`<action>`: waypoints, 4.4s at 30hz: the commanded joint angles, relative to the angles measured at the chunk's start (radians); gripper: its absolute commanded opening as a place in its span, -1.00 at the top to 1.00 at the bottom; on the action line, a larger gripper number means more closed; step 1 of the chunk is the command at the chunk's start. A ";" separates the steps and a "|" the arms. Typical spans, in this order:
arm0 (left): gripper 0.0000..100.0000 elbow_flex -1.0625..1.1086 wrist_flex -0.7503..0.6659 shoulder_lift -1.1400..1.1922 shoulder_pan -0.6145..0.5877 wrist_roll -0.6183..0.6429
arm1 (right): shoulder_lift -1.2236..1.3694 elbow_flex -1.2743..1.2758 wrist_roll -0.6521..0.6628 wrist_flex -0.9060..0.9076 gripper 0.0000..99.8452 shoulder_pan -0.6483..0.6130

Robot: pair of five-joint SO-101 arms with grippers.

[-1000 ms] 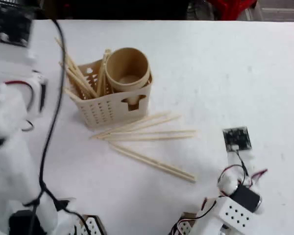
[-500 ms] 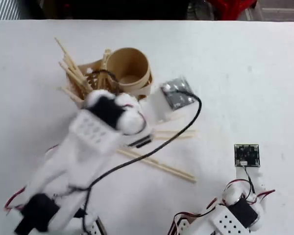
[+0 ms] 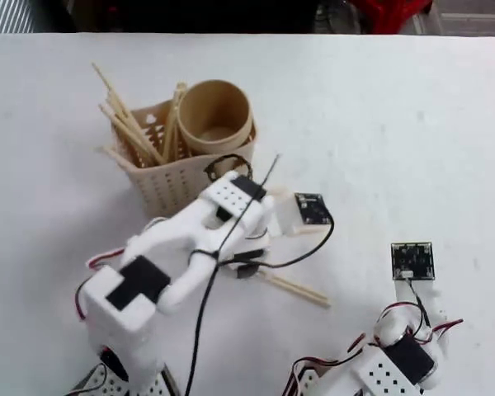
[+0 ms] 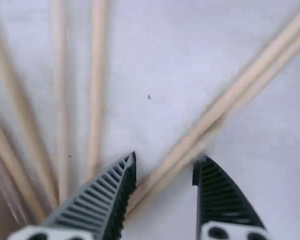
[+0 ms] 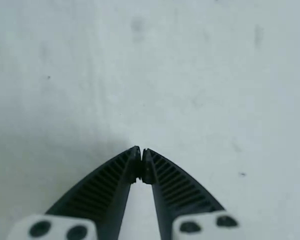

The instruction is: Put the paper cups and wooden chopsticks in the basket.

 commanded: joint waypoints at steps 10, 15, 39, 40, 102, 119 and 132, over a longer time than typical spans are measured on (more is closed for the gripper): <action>0.79 -0.265 0.055 0.196 -0.018 0.058 | -0.016 0.008 0.006 0.008 0.97 0.005; 0.94 -0.267 0.048 0.193 -0.016 0.143 | -0.016 0.008 0.006 0.008 0.97 0.005; 0.95 -1.158 0.574 0.193 -0.015 0.328 | -0.016 0.008 0.006 0.008 0.97 0.004; 0.95 -1.209 0.574 0.193 -0.015 0.336 | -0.016 0.008 0.006 0.008 0.97 0.004; 0.95 0.167 -0.520 -1.006 -0.444 0.588 | -0.016 0.008 0.003 0.008 0.97 0.004; 0.75 0.175 -0.397 -1.224 -0.498 0.580 | -0.016 0.008 0.002 0.008 0.97 0.004; 0.79 -0.233 0.144 -1.027 -0.096 0.387 | -0.016 0.008 0.002 0.008 0.97 0.004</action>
